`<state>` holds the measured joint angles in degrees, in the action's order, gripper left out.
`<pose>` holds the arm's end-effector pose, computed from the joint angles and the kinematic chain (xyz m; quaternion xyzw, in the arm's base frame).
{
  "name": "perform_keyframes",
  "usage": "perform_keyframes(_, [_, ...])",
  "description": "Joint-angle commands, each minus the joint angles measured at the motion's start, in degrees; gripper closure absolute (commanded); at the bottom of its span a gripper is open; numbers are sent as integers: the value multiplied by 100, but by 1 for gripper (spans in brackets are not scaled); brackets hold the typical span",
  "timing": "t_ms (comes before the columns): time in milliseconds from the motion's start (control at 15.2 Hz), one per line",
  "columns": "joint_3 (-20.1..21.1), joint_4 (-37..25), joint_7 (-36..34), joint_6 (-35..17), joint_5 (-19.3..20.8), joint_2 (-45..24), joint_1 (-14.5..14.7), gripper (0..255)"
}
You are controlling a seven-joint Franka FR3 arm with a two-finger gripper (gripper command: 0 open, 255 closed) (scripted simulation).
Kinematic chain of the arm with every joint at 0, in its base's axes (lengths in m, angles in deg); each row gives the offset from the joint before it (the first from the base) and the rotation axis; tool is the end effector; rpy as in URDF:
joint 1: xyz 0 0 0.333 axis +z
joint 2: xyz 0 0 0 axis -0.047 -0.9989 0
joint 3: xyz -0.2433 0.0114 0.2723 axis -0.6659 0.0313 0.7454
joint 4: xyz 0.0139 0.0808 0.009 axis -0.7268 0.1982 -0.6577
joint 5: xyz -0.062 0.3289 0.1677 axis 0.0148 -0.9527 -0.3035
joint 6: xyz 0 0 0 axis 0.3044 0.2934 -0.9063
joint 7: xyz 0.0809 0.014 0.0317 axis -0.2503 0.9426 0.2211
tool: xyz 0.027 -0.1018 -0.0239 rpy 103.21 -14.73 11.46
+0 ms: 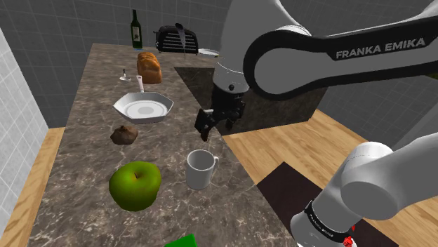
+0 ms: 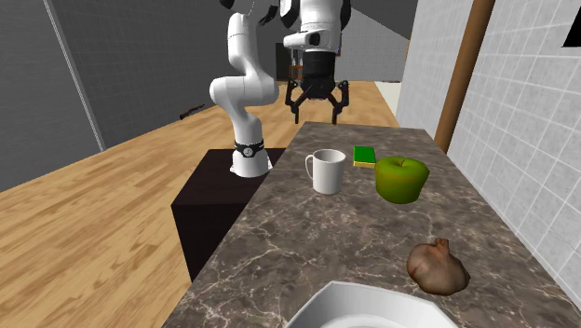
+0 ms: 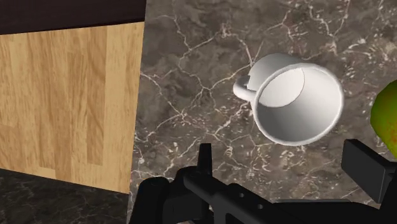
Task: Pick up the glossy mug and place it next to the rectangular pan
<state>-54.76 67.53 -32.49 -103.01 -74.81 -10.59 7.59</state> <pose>0.2961 0.2124 0.5151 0.9985 -0.0225 0.0478 0.0110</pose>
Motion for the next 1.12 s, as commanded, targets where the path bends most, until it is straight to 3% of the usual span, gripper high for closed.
perform_keyframes(0, [298,-19,-316,-261,19,-308,-5,0])
perform_keyframes(462, [1297,-390,-1544,-1038,601,-1684,-245,0])
perform_keyframes(1056, [1437,-125,-1790,-1680,922,-2138,-368,0])
